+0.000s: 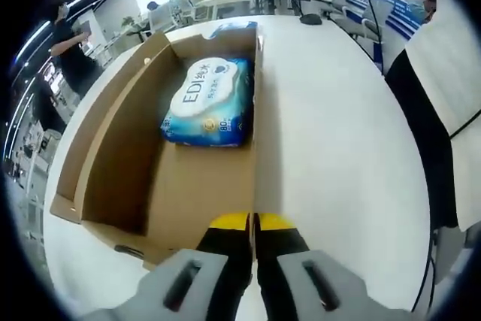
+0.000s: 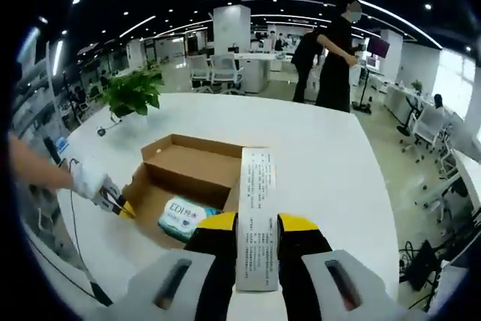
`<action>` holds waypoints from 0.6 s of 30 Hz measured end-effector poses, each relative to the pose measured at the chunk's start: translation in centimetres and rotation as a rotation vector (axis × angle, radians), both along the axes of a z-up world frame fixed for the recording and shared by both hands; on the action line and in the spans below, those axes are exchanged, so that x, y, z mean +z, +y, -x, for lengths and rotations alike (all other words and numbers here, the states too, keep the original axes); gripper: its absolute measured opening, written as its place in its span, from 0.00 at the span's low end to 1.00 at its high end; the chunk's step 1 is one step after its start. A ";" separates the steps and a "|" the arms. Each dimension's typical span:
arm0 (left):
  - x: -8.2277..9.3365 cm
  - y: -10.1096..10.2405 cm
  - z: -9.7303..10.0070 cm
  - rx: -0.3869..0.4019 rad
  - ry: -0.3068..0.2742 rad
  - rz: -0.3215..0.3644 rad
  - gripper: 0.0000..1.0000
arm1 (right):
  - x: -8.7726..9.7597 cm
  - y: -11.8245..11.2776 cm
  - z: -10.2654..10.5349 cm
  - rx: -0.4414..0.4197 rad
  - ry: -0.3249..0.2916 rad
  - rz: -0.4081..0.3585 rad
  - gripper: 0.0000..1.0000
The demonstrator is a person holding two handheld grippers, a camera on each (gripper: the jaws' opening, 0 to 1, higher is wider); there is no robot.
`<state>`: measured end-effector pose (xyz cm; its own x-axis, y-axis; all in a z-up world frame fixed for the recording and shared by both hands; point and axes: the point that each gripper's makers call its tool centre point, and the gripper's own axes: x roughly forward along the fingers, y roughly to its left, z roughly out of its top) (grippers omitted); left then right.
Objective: Operate the shoe box by opening the lid, removing the specified soft item, and placing it in the target area until the item is outside and the box remains undamaged.
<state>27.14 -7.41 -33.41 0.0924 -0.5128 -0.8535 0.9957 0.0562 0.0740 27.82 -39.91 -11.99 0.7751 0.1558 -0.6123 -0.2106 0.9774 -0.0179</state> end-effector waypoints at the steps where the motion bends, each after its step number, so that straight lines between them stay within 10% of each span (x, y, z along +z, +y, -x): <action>1: 0.0 0.0 0.0 0.000 0.001 0.000 0.00 | -0.1 -0.2 0.2 -0.006 0.002 0.004 0.17; 18: 0.0 0.1 0.1 0.001 0.007 -0.002 0.00 | 0.2 -6.7 3.5 -0.149 0.014 0.051 0.17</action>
